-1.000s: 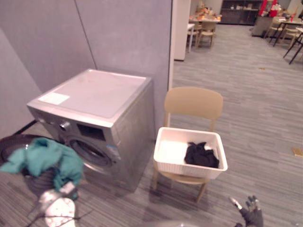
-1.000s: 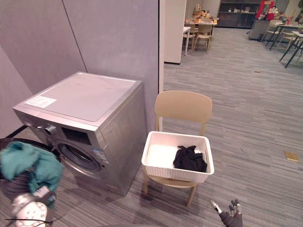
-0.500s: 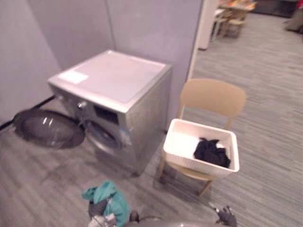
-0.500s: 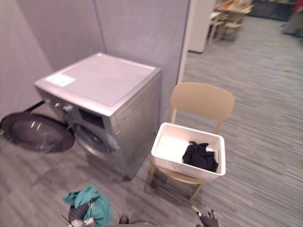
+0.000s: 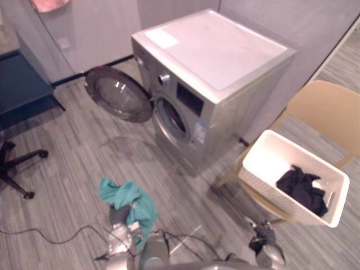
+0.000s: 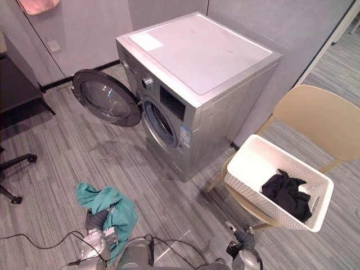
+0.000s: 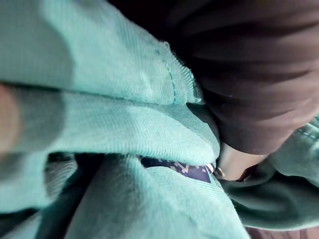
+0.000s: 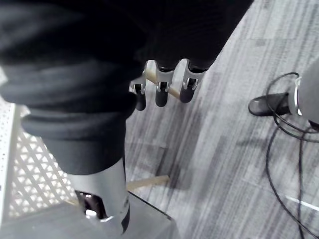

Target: Pick up the laundry basket with both hands and put the clothes into the washing machine.

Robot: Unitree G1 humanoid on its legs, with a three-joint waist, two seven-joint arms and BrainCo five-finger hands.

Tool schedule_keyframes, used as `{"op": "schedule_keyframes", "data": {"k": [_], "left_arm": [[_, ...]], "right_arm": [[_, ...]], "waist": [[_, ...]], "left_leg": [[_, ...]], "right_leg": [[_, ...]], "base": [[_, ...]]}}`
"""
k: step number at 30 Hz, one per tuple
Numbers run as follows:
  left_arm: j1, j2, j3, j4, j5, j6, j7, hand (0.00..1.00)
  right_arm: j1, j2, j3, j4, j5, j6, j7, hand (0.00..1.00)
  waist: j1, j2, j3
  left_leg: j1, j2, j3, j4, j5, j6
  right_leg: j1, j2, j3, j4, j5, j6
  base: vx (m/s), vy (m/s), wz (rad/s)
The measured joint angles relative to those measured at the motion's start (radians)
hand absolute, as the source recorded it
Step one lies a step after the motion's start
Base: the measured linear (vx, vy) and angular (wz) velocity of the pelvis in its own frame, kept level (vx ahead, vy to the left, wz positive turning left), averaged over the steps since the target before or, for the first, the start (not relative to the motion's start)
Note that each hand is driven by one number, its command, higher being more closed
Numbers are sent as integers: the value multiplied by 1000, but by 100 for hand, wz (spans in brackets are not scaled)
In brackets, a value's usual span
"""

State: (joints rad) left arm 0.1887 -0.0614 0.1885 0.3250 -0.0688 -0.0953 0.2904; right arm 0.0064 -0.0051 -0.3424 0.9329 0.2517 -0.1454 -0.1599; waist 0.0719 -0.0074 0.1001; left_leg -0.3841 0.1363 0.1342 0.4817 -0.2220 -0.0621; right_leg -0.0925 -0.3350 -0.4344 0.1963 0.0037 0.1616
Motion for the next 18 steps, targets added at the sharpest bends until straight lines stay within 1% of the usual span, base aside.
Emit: {"op": "schedule_keyframes", "data": {"k": [1, 2, 3, 4, 5, 6, 7, 8, 9, 10, 11, 12, 13, 14, 15, 16, 17, 18], "left_arm": [[-22, -3, -3, 0, 0, -1, 0, 100], [-38, -1, -12, 0, 0, -4, 1, 100], [-42, 3, -22, 0, 0, -5, 1, 100], [-45, 21, -33, 0, -2, -11, 1, 100], [-45, 33, -34, 0, -4, -14, 1, 100], [-44, 36, -34, 1, -2, -16, 1, 100], [-44, 37, -34, 1, 1, -18, -1, 100], [-39, 35, -33, 10, 2, -18, -2, 100], [-37, 35, -32, 25, 3, -18, -2, 100], [-38, 34, -31, 48, 4, -15, -1, 100], [-45, 28, -33, 68, 9, -7, -2, 100], [-63, 22, -51, 79, 14, -1, -2, 100], [-69, 22, -71, 79, 14, 0, -3, 100], [-75, 26, -115, 85, 24, 0, -8, 100], [-77, 20, -166, 89, 36, 2, -16, 100], [-79, 11, -183, 90, 41, 3, -24, 100], [-84, 4, -221, 85, 43, 2, -31, 100], [-92, 3, -246, 85, 43, 3, -36, 100]], "right_arm": [[-17, -1, 0, 9, 15, 2, -13, 0], [-27, -1, 6, 11, 15, 5, -15, 0], [-29, 0, 9, 11, 15, 7, -14, 0], [-29, 0, 9, 10, 15, 11, -14, 0], [-25, 3, 8, 1, 20, 15, -15, 0], [-18, 6, 8, -12, 35, 14, -14, 0], [-7, 9, 8, -21, 53, 6, -13, 0], [1, 21, 3, -42, 67, -1, -13, 0], [3, 29, 2, -50, 75, -5, -13, 0], [3, 40, 1, -62, 85, -9, -12, 0], [11, 54, 0, -77, 102, -15, -12, 0], [36, 66, -3, -97, 116, -26, -12, 0], [42, 70, -3, -104, 125, -28, -13, 0], [68, 77, -16, -105, 140, -31, -14, 0], [102, 78, -23, -104, 152, -32, -17, 0], [112, 75, -25, -102, 158, -32, -17, 0], [121, 75, -35, -101, 176, -32, -19, 0], [117, 75, -36, -102, 185, -33, -25, 0]], "waist": [[0, 11, 2], [-1, 24, 2], [-3, 28, 3], [-1, 30, 2], [-3, 26, 1], [-4, 20, -3], [-6, 14, -5], [0, 6, 0], [0, 4, -1], [-2, 7, 1], [-7, 10, 3], [-14, 9, 2], [-27, 8, 2], [-58, 2, 1], [-88, -6, -2], [-90, 0, -4], [-84, 16, -12], [-88, 27, -19]], "left_leg": [[-14, -24, 2, -2, -10, 9], [-13, -39, 1, -17, -11, 25], [-7, -52, -8, -31, -5, 34], [9, -73, -28, -65, 8, 49], [34, -94, -51, -113, 32, 58], [50, -112, -71, -151, 52, 58], [69, -126, -93, -186, 68, 65], [106, -142, -109, -235, 82, 83], [125, -145, -113, -258, 88, 86], [156, -145, -121, -287, 94, 94], [191, -144, -142, -323, 100, 106], [215, -145, -166, -346, 101, 109], [225, -149, -183, -353, 101, 108], [253, -168, -222, -370, 104, 104], [288, -187, -255, -367, 98, 89], [293, -185, -261, -354, 88, 73], [285, -169, -252, -303, 53, 37], [268, -145, -219, -232, 5, 13]], "right_leg": [[-19, -18, 4, 2, 40, -60], [-41, -15, 58, 33, 43, -106], [-45, -4, 96, 60, 30, -106], [-55, 36, 188, 110, -20, -93], [-52, 92, 281, 155, -82, -86], [-53, 137, 340, 179, -133, -70], [-53, 183, 388, 197, -178, -54], [-61, 248, 424, 223, -232, -55], [-72, 281, 443, 232, -254, -57], [-94, 335, 470, 241, -276, -61], [-138, 400, 478, 239, -281, -71], [-189, 446, 478, 221, -274, -79], [-209, 457, 478, 206, -262, -84], [-225, 452, 492, 173, -203, -105], [-203, 422, 466, 169, -134, -155], [-189, 421, 452, 167, -142, -175], [-165, 430, 437, 161, -150, -184], [-145, 451, 432, 146, -152, -189]], "base": [[-16, 487, 10], [-1, 471, 17], [25, 346, 34], [53, 186, 55], [91, 156, 69], [137, 111, 77], [171, 30, 71], [123, -4, 57], [132, -34, 35], [168, -79, 25], [240, -138, 43], [213, -151, 60], [220, -156, 108], [319, -168, 146], [355, -178, 137], [379, -179, 84], [337, -162, 18], [318, -142, -1]]}}
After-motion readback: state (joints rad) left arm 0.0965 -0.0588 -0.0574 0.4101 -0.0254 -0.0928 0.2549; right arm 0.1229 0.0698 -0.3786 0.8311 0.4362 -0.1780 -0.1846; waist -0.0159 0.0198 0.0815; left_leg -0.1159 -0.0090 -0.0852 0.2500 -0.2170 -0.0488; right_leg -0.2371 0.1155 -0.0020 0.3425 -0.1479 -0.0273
